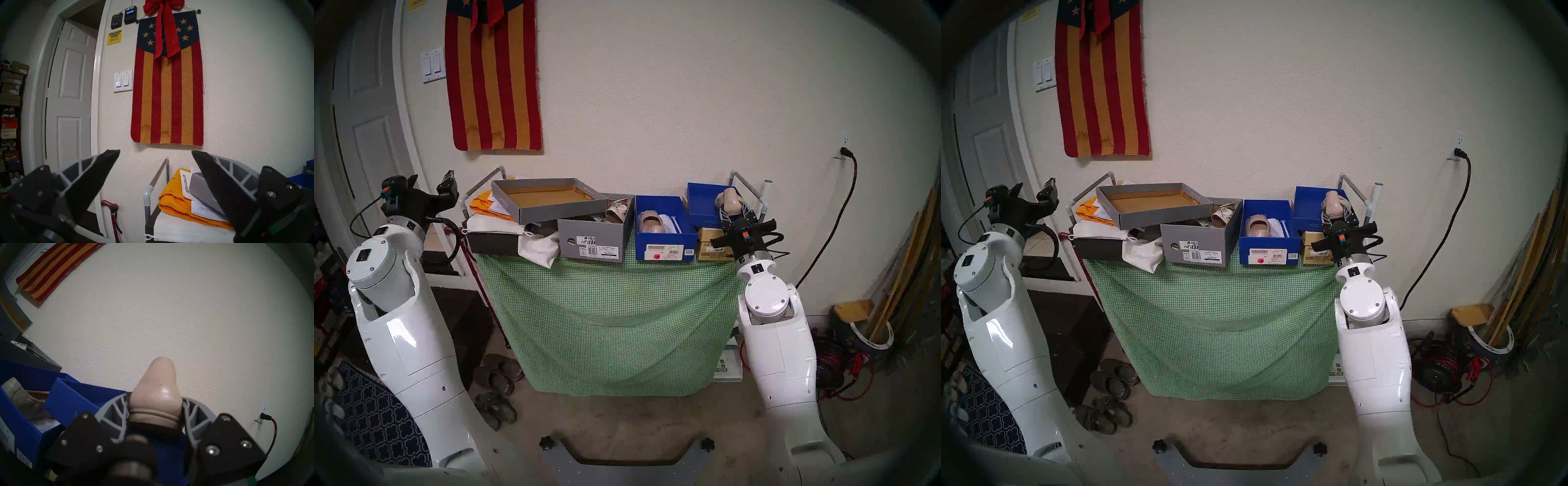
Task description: Put shoes into shoe box
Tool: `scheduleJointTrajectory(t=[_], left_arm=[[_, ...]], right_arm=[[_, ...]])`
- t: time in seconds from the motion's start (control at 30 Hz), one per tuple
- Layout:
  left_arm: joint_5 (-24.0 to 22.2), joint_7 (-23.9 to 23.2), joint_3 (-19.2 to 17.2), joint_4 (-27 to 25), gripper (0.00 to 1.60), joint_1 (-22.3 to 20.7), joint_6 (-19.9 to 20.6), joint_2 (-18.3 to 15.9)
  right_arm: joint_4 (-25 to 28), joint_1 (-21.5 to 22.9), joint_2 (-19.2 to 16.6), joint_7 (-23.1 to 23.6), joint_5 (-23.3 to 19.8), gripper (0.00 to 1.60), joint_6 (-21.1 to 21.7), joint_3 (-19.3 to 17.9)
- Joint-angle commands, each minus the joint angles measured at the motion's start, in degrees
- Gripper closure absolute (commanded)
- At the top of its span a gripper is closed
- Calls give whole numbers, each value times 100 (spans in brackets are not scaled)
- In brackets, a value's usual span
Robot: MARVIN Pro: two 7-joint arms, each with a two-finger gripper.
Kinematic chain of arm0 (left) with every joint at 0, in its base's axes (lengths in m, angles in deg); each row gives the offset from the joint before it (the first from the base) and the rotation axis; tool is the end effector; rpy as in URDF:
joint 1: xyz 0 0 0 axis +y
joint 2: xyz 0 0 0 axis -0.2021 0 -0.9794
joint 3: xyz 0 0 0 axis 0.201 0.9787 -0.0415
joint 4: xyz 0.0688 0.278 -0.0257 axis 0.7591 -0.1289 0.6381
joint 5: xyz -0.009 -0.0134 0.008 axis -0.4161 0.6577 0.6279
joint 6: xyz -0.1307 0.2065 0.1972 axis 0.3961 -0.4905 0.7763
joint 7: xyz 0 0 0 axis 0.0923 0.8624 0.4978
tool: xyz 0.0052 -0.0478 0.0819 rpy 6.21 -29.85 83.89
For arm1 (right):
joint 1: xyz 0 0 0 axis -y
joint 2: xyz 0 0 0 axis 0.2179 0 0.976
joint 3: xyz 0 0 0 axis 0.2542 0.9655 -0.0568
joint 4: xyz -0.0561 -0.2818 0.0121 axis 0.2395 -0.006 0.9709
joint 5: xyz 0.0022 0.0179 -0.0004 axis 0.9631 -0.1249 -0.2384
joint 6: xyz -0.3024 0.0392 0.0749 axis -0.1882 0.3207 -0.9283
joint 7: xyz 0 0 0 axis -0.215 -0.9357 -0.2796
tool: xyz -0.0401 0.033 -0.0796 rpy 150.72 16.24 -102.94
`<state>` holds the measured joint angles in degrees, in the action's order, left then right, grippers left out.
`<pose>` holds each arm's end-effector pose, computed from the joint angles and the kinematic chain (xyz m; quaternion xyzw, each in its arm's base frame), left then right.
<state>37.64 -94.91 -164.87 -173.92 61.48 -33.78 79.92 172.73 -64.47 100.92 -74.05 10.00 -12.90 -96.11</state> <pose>0.3761 0.1980 -0.0645 -0.5984 -0.0695 -0.7911 0.1057 0.4770 -0.0451 -0.1800 0.5243 0.1766 0.8023 0.2241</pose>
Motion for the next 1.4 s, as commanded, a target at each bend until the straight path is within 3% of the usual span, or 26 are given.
scheduleJointTrajectory(t=[0.0,0.47,0.57,0.73,1.37], left_arm=[[7,12,-15,-36,0,8,-10,1],[12,7,-18,-36,0,6,-12,5],[12,5,-18,-35,0,5,-13,5],[12,4,-19,-34,0,4,-13,6],[15,2,-20,-34,0,3,-15,8]], right_arm=[[254,-98,184,-445,167,160,-300,91],[505,-209,247,-513,400,160,-457,458],[392,-250,248,-796,907,160,-580,699],[243,-280,297,-1067,1396,160,-655,985],[47,130,484,-1392,2125,160,-517,1352]])
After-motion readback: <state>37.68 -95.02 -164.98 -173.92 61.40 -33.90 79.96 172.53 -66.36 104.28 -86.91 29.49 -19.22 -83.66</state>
